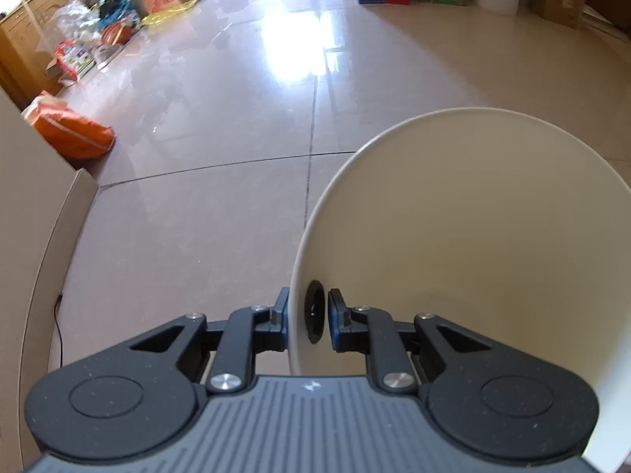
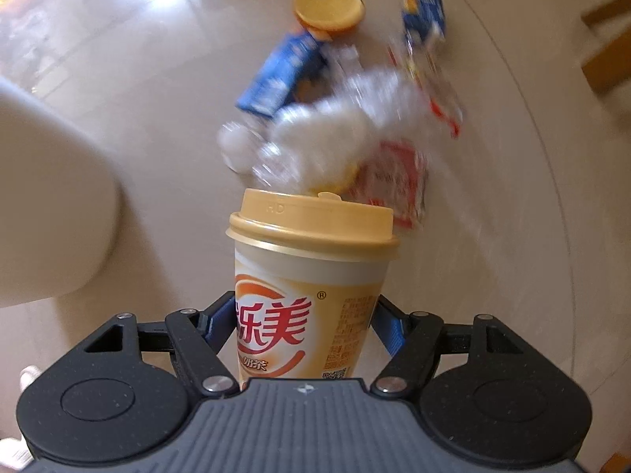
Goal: Collect trash
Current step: 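Close the right tool on the yellow-lidded milk tea cup and lift it, then carry the cup over the bin and release it with the right tool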
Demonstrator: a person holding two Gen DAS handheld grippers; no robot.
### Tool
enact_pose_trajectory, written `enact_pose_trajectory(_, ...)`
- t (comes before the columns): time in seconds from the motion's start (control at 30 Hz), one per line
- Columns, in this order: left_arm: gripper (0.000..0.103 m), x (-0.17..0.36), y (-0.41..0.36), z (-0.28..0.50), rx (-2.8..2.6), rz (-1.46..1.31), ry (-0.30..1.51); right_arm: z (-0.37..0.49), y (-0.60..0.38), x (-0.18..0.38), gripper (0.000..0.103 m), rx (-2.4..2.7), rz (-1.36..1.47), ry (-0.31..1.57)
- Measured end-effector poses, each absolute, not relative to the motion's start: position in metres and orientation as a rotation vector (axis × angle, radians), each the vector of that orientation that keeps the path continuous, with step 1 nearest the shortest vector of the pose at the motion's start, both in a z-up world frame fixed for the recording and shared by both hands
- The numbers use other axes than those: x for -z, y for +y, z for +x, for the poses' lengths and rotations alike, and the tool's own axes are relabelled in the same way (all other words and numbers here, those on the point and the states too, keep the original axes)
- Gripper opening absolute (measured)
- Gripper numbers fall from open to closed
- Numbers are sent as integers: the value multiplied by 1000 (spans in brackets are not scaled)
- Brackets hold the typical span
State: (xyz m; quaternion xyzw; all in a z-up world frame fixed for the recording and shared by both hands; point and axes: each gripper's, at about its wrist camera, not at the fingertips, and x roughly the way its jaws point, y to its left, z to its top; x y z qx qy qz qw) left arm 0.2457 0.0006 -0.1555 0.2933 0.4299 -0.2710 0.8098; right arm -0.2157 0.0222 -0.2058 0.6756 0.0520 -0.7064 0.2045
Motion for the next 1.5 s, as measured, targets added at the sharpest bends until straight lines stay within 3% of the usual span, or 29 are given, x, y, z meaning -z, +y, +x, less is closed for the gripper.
enact_pose_trajectory(0.37,19,152,-7,240,620,581,953,-225,-26,67,76,1984,1608,112)
enact_pose_trajectory(0.7,19,152,-13,231,662,593,960,-229,-96,-5,76,1964,1401,97)
enact_pose_trajectory(1.03,19,153,-16,231,703,634,936,-223,-165,-6,77,1922,1362,203)
enact_pose_trajectory(1.5,21,155,-21,226,726,651,938,-215,-144,1,83,2083,1458,-6)
